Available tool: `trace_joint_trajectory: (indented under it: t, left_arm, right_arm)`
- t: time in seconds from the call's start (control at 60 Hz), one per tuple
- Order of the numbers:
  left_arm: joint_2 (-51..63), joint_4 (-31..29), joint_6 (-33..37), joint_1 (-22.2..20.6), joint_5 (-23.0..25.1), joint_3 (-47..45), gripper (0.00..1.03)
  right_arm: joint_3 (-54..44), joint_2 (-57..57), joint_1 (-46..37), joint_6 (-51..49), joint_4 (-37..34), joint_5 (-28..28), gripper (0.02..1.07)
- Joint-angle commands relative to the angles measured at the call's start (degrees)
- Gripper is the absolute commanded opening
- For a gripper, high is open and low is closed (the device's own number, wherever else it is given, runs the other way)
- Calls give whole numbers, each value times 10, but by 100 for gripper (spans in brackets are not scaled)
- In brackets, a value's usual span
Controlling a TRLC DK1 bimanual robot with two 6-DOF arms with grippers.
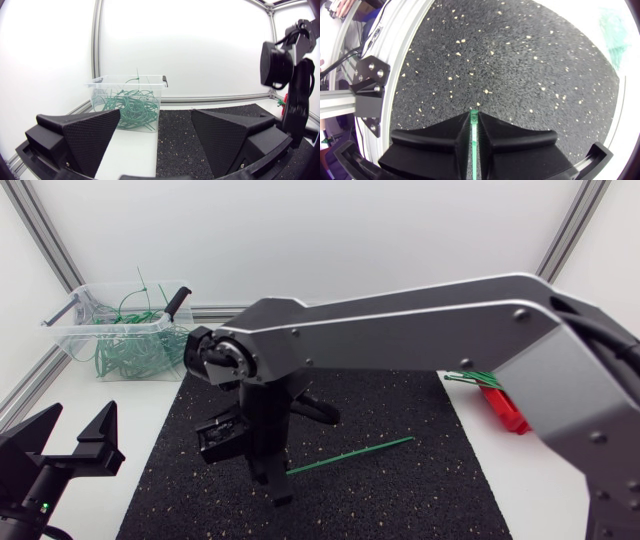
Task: Take a green cable tie from the red box, thread the tail through the head to close it, then place it in the transparent bin on the left.
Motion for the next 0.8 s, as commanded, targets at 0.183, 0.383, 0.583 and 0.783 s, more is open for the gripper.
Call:
trace_joint_trajectory:
  t: [0.183, 0.383, 0.583, 0.783]
  left_arm:
    - [-2, -14, 3, 5, 0, 16, 99]
    - [58, -15, 3, -4, 1, 75, 97]
    - [156, -19, -5, -65, 15, 133, 96]
    - [269, -54, -15, -150, 51, 218, 91]
  right_arm:
    - [-9, -113, -67, 5, -15, -27, 8]
    - [10, -156, -111, 44, -9, -39, 8]
    - [86, -150, -158, 56, -89, -151, 8]
    - [109, -152, -202, 49, -134, -252, 8]
